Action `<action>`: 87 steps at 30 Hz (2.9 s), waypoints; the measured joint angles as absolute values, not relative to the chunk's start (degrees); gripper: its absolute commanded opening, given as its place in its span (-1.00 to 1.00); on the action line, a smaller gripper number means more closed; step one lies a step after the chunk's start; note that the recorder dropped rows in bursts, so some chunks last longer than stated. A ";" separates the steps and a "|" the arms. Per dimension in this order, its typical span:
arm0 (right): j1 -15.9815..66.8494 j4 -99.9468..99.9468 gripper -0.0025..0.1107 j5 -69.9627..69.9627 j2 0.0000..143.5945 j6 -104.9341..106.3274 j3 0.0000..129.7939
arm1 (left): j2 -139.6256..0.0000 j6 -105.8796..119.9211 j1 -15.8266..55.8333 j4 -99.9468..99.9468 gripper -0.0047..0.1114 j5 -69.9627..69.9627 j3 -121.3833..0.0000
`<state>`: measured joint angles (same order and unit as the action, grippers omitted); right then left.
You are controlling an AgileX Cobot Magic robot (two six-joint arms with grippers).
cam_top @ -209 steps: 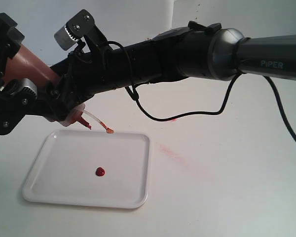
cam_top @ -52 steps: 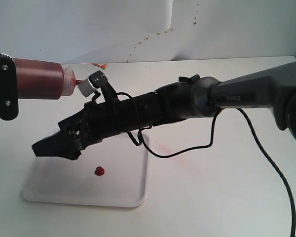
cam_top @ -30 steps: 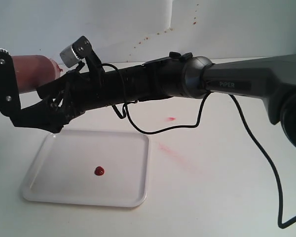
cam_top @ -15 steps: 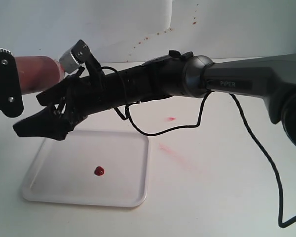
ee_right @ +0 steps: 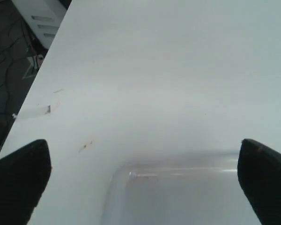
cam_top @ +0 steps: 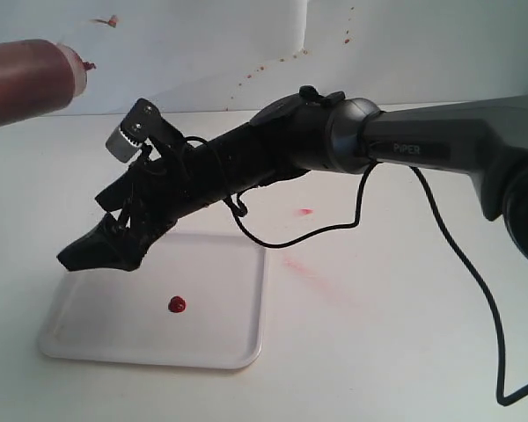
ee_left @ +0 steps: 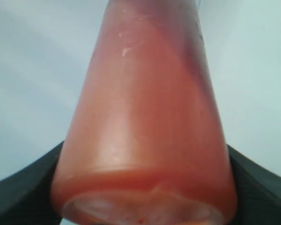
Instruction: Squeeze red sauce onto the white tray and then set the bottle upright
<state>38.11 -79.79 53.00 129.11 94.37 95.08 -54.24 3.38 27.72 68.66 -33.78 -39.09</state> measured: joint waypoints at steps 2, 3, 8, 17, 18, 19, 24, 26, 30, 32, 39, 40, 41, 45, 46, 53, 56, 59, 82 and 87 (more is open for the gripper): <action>38.11 -82.70 0.90 52.54 129.11 95.95 95.08 | -52.12 3.09 27.72 67.19 -0.92 -33.78 -39.09; 38.11 -84.56 0.90 52.54 129.11 96.72 95.08 | -51.28 2.57 27.72 66.95 -0.92 -33.78 -39.09; 37.27 -95.80 0.90 58.68 129.11 100.53 95.08 | -46.32 -0.30 27.72 66.48 -0.92 -33.88 -39.09; 32.48 -99.09 0.90 68.78 128.99 92.33 99.16 | -42.70 -1.84 27.72 65.49 -0.92 -33.98 -39.09; 32.48 -99.28 0.90 68.78 128.99 90.48 100.93 | -42.70 -2.37 27.72 64.35 -0.92 -33.04 -39.09; 32.48 -99.38 0.90 68.84 128.99 89.95 101.80 | -42.70 -2.62 27.72 64.09 -0.92 -32.33 -39.09; 32.48 -99.50 0.90 69.29 128.99 88.30 108.63 | -42.70 -5.95 27.72 61.60 -0.92 -27.64 -39.09; 32.58 -99.50 0.90 69.36 128.99 87.94 111.44 | -42.70 -6.11 27.72 59.70 -0.92 -25.70 -39.09; 33.27 -98.79 0.90 69.02 129.12 86.27 115.00 | -42.42 -6.90 27.72 58.83 -0.92 -20.98 -36.28; 33.53 -98.14 0.90 69.12 129.22 85.93 115.82 | -42.14 -7.46 27.63 58.94 -0.92 -20.30 -35.12; 33.66 -96.97 0.90 69.12 129.22 85.79 116.10 | -43.60 -7.98 27.37 59.17 -0.92 -18.97 -32.85; 33.66 -97.46 0.90 69.01 129.22 85.79 116.19 | -44.47 -7.98 27.37 59.17 -0.92 -18.63 -32.69; 33.66 -97.46 0.90 68.47 129.22 85.77 116.32 | -45.64 -8.11 27.37 59.17 -0.92 -18.53 -32.54; 33.54 -97.11 0.81 66.85 129.32 85.42 116.32 | -49.55 -9.99 27.26 61.70 -0.92 -18.30 -32.54; 33.44 -96.82 0.75 66.27 129.43 84.88 116.32 | -50.87 -12.66 27.19 64.33 -0.92 -18.18 -32.54; 32.97 -100.60 0.02 63.36 129.43 83.07 116.68 | -53.40 -29.11 27.19 78.24 -0.92 -18.13 -33.88; 32.97 -101.50 -0.17 62.65 128.94 82.51 117.01 | -54.40 -34.79 27.19 81.85 -0.92 -18.24 -34.50; 33.22 -101.50 -0.33 61.35 128.64 82.51 117.01 | -56.31 -40.08 27.19 84.81 -0.92 -19.16 -34.61; 35.70 -101.50 -0.96 60.43 127.65 83.43 117.64 | -62.37 -61.71 27.05 94.91 -0.92 -21.65 -37.34; 35.70 -99.34 -0.96 60.43 127.43 83.43 117.76 | -62.47 -62.51 27.05 94.91 -0.92 -21.54 -37.34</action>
<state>35.70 -99.34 60.43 127.43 83.43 117.76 -62.47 -62.51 27.05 94.91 -21.54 -37.34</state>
